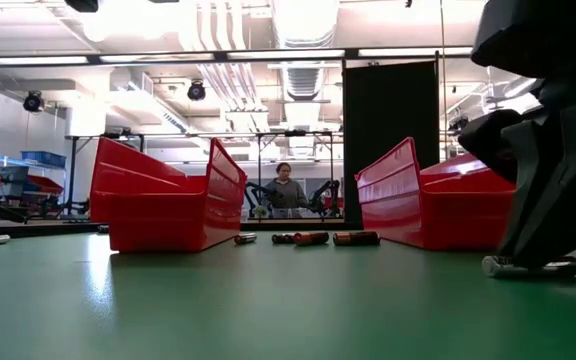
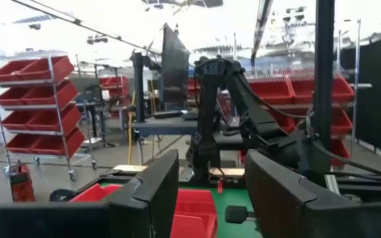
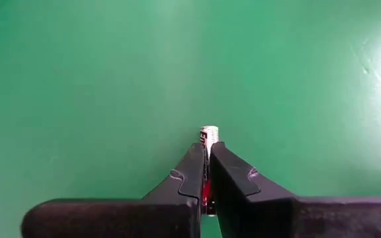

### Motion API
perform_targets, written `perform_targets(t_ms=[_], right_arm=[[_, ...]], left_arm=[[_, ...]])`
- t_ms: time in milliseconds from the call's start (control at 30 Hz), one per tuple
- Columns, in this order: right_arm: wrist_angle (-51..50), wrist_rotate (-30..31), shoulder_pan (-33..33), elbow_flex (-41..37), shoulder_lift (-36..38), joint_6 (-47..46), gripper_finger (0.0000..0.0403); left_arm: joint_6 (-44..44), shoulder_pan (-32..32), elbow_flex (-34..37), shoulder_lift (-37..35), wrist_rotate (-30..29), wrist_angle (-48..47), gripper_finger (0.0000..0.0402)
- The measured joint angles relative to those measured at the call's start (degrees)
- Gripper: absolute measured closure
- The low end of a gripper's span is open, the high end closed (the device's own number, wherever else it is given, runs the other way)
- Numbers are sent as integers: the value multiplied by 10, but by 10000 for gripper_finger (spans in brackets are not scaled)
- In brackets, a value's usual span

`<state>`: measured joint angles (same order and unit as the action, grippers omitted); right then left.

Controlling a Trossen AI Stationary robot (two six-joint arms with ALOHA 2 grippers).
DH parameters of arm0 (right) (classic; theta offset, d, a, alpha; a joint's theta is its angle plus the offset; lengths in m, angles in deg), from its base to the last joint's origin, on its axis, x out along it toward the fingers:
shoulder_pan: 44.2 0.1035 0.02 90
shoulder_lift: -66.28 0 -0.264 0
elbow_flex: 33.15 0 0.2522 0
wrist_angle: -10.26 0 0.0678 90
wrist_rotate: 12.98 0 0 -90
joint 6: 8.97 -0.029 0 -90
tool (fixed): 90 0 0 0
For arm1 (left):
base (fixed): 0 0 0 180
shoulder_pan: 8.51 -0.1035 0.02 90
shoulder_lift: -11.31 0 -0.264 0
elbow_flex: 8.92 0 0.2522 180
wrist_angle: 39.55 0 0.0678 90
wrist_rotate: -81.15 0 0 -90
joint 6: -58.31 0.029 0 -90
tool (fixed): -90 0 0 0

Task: Sort batteries
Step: Put the silver battery into the right red bin

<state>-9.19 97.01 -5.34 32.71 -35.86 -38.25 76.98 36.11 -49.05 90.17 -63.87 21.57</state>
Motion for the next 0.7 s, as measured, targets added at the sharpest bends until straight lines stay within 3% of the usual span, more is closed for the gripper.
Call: perform_targets(t_ms=[167, 400, 700], right_arm=[[23, 43, 12, -17, -1, -9, 354], [167, 86, 19, -87, -16, -31, 306], [375, 113, 27, -157, -79, 3, 331]], left_arm=[[-15, 0, -37, 3, -27, -56, 244], [-16, 0, -54, 7, -25, -111, 241], [-15, 0, -50, 4, -28, -111, 241]])
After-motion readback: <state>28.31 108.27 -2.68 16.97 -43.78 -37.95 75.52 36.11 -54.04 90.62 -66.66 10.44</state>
